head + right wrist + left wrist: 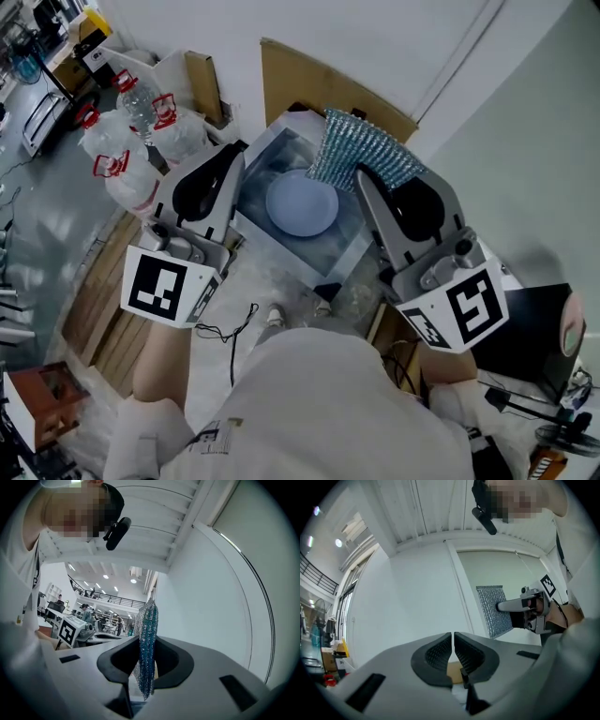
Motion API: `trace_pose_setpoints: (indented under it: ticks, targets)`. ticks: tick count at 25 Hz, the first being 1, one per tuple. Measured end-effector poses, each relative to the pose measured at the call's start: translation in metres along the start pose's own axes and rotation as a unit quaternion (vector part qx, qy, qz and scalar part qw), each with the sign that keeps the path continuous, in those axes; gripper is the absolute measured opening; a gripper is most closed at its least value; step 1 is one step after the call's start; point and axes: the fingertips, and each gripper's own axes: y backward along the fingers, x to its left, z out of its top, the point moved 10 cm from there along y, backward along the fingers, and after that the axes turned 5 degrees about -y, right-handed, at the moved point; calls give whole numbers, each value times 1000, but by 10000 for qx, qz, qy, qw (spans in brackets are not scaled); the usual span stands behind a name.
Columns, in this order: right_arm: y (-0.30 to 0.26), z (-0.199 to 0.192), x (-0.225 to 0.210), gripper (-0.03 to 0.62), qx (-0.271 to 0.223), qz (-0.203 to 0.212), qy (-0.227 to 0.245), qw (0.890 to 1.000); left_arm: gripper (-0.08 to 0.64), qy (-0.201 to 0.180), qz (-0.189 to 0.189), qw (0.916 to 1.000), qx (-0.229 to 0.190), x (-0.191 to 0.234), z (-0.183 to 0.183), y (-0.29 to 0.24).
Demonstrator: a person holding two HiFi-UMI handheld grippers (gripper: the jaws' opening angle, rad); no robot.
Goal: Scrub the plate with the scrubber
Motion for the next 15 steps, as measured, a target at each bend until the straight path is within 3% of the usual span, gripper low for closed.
trace_pose_setpoints:
  ticks: [7,15]
  targets:
    - [13,-8,10,98,137,218,-27,9997,29,-201,176,9996,132,-24,10,19]
    - [24,-25,15,98,375,207,-293,9987,26,4,42,9994,351,-43,3,37]
